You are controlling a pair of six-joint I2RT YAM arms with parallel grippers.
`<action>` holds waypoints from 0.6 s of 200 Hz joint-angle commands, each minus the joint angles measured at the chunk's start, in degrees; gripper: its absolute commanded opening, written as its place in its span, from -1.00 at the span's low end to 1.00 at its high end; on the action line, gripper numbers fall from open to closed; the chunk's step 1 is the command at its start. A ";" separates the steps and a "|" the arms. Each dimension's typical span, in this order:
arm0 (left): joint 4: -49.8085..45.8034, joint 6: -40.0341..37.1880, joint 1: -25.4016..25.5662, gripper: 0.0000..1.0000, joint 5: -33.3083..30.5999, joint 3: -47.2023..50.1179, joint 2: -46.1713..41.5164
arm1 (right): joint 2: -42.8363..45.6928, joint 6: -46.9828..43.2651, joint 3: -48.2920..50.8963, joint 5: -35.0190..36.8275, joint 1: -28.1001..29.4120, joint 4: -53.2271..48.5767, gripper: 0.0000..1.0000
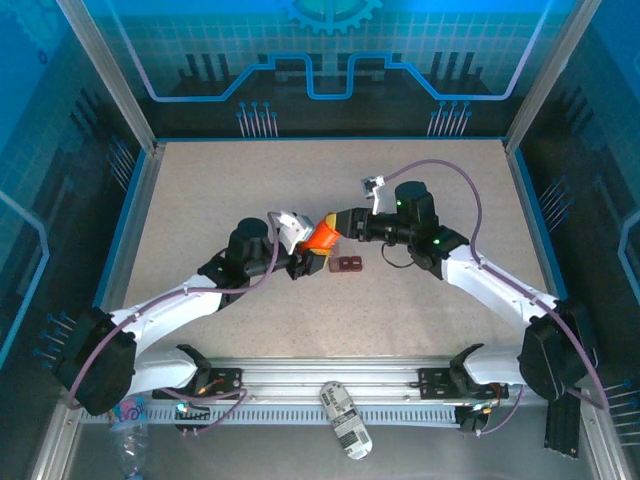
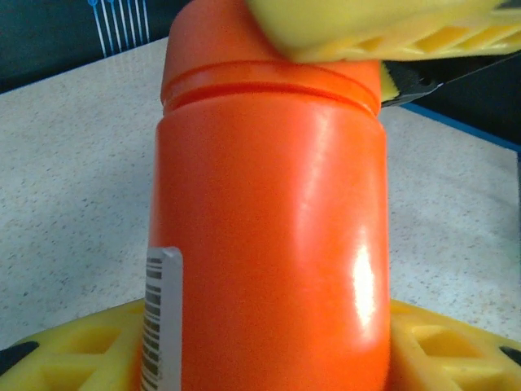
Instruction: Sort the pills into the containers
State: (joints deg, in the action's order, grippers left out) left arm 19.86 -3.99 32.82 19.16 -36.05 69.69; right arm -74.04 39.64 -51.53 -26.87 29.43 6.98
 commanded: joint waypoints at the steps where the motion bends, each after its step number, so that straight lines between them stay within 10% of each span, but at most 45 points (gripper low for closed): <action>1: 5.94 3.43 -0.67 -1.00 3.80 -2.17 -2.04 | 1.79 -8.92 3.42 -5.99 -2.02 7.76 -0.37; 47: 6.32 3.71 -0.67 -1.00 3.72 -2.27 -1.23 | 3.78 -20.20 -0.39 -10.29 -1.49 -0.18 0.08; 74: 5.91 2.43 -0.69 -1.00 2.19 -1.94 -1.22 | 5.46 -6.64 -1.81 -5.04 -4.38 -0.58 0.53; 120: 5.33 -0.45 -0.66 -1.00 -0.25 -1.71 -0.35 | 5.83 11.12 -8.00 8.06 -3.75 -16.37 0.61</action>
State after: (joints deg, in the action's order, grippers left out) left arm 23.00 -2.70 32.40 20.62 -36.27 69.65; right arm -68.58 40.58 -54.37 -27.09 25.06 2.26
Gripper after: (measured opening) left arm 0.549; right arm 0.801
